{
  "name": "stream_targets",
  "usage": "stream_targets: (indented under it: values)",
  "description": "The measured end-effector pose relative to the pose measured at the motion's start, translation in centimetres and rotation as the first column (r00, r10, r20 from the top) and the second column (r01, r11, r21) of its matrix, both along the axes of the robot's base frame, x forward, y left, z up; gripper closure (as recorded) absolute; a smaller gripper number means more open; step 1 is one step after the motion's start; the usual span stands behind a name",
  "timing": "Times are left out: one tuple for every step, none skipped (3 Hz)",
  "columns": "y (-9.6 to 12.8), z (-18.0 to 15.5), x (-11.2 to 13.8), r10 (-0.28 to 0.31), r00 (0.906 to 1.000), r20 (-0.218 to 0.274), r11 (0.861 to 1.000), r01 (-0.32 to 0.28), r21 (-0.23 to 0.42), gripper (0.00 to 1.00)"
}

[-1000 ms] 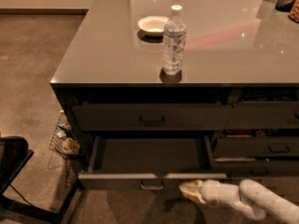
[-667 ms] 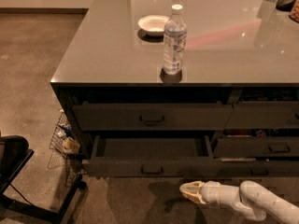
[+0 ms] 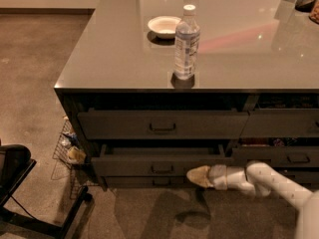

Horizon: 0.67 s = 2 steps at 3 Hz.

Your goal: Close middle drawer

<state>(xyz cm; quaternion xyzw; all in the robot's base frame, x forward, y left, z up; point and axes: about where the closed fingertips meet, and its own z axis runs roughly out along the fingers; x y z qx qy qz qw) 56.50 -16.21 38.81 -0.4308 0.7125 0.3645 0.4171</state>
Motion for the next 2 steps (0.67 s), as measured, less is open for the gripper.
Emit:
stream_targets:
  values:
    - [0.33, 0.53, 4.06, 0.037, 0.9993, 0.010, 0.999, -0.037, 0.007, 1.00]
    - [0.34, 0.53, 4.06, 0.037, 0.9993, 0.010, 0.999, -0.037, 0.007, 1.00]
